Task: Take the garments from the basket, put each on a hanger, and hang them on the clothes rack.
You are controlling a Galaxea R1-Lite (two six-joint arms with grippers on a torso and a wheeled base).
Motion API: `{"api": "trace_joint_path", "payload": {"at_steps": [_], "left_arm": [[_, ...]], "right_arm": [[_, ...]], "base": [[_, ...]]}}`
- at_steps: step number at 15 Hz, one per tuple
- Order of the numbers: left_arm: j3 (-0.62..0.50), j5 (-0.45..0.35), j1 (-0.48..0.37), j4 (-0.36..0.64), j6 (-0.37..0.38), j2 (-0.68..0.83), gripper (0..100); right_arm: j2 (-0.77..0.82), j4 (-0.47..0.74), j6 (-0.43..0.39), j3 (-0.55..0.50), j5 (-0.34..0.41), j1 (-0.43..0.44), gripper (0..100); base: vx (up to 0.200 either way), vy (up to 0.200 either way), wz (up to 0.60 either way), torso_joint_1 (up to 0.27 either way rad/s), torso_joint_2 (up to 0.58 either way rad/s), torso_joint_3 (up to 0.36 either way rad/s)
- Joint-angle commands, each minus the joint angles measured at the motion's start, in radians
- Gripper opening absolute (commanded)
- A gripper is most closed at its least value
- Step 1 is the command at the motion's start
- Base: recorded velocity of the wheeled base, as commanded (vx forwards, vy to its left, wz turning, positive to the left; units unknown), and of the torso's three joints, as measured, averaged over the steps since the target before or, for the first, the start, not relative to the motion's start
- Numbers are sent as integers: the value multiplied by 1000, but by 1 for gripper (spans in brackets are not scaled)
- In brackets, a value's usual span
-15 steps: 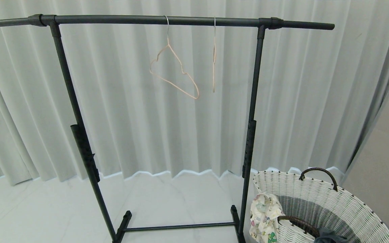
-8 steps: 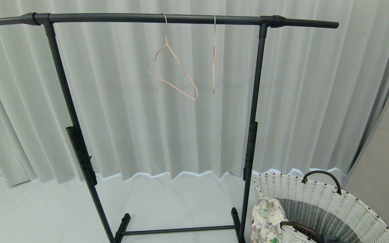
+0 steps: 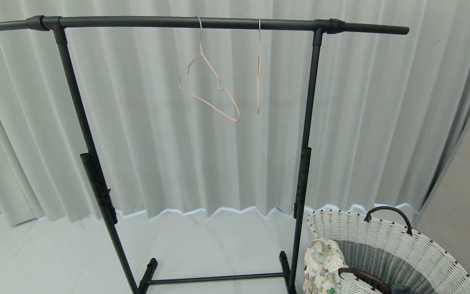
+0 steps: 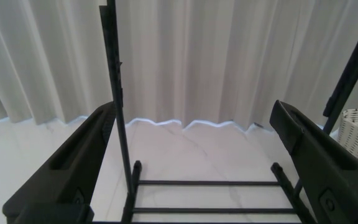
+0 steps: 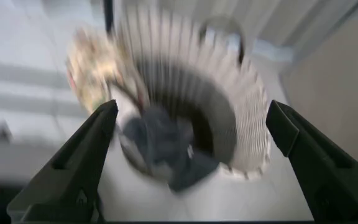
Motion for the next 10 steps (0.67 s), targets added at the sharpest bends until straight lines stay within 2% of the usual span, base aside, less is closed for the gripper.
{"api": "trace_joint_path", "payload": {"at_steps": [1,3,6,10], "left_arm": [[0,-1,0,1,0,0,100],[0,-1,0,1,2,0,100],[0,-1,0,0,6,2,100],[0,-1,0,1,11,2,100]], "right_arm": [[584,-32,-160,-37,-81,1,100],[758,-86,-208,-36,-141,-4,100],[992,-239,-237,-19,-158,-5,100],[1093,-321,-245,0,-170,-4,100]], "base": [[0,0,0,0,0,0],[0,0,0,0,0,0],[0,0,0,0,0,0],[0,0,0,0,0,0]]}}
